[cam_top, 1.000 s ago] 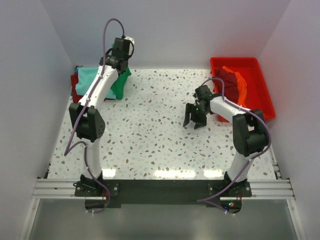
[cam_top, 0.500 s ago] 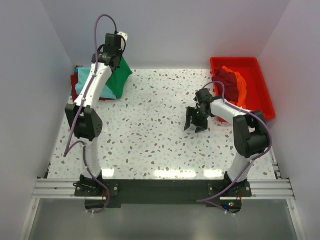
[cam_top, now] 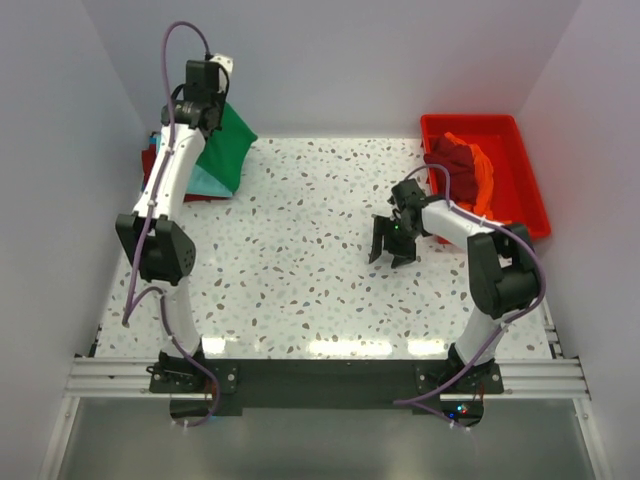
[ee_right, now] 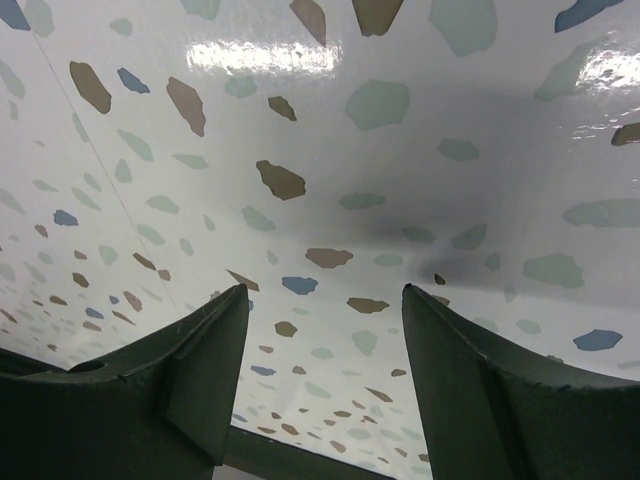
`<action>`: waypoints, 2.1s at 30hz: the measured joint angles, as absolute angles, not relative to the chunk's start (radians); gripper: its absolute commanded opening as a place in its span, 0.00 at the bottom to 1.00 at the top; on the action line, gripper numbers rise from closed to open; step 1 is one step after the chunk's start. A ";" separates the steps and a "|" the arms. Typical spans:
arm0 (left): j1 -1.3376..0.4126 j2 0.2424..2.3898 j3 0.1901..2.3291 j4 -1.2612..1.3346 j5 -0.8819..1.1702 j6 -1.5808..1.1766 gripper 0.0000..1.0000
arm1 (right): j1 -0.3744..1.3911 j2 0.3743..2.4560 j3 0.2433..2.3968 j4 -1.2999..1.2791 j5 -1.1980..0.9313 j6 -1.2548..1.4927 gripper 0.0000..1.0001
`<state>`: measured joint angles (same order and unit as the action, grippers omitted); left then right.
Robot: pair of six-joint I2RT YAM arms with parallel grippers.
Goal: Fold and stack the t-shirts
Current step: Neatly place the folded tshirt to the corner, then reset both grippers
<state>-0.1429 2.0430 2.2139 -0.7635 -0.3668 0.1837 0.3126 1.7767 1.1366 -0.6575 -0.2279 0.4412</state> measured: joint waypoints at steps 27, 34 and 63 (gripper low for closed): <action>0.140 2.235 2.172 -0.742 -0.193 0.107 0.00 | 0.314 1.638 1.110 -0.705 -0.227 0.441 0.67; 0.219 2.268 2.233 -0.741 -0.124 0.054 1.00 | 0.316 1.579 1.111 -0.746 -0.227 0.440 0.68; -0.257 1.248 1.036 -0.473 -0.240 -0.234 1.00 | 0.320 1.346 1.109 -0.718 -0.166 0.409 0.73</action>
<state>-0.2565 1.2476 1.0363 -0.4732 -0.2398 -0.2344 0.3202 1.3457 1.1091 -0.7181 -0.1658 0.4088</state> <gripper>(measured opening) 0.997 0.728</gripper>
